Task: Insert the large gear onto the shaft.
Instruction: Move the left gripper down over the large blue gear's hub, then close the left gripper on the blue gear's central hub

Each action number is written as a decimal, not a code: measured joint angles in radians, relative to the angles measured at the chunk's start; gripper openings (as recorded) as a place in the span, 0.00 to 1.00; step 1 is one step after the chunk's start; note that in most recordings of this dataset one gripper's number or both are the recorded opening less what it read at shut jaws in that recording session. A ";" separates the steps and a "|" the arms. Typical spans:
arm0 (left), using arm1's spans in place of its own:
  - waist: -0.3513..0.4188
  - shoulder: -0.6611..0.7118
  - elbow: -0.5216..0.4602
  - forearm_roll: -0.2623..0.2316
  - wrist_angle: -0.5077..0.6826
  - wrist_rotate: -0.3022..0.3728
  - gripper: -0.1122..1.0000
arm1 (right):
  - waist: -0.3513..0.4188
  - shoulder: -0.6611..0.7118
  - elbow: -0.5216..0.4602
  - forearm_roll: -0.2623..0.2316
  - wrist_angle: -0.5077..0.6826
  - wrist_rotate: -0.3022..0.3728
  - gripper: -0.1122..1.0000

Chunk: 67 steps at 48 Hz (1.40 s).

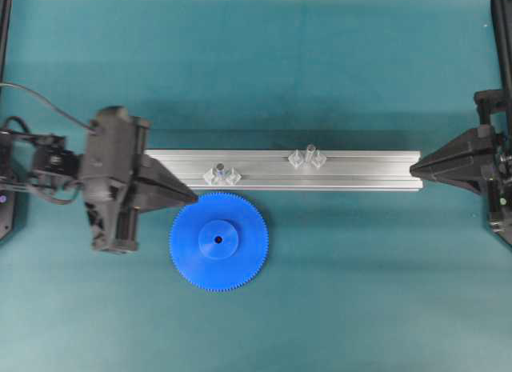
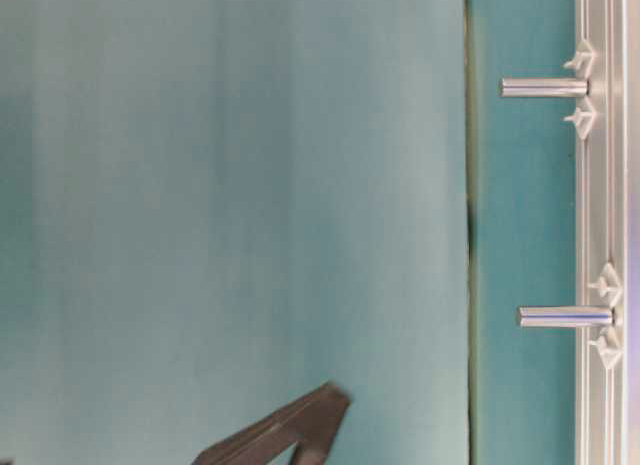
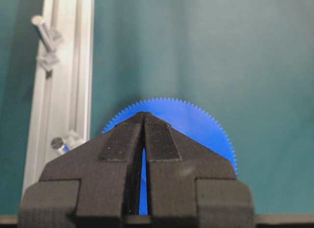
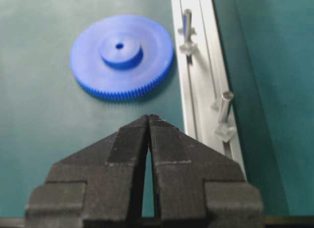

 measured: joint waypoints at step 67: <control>-0.058 0.499 -0.299 0.000 0.382 -0.086 0.92 | -0.064 -0.084 0.127 -0.014 0.074 0.012 0.19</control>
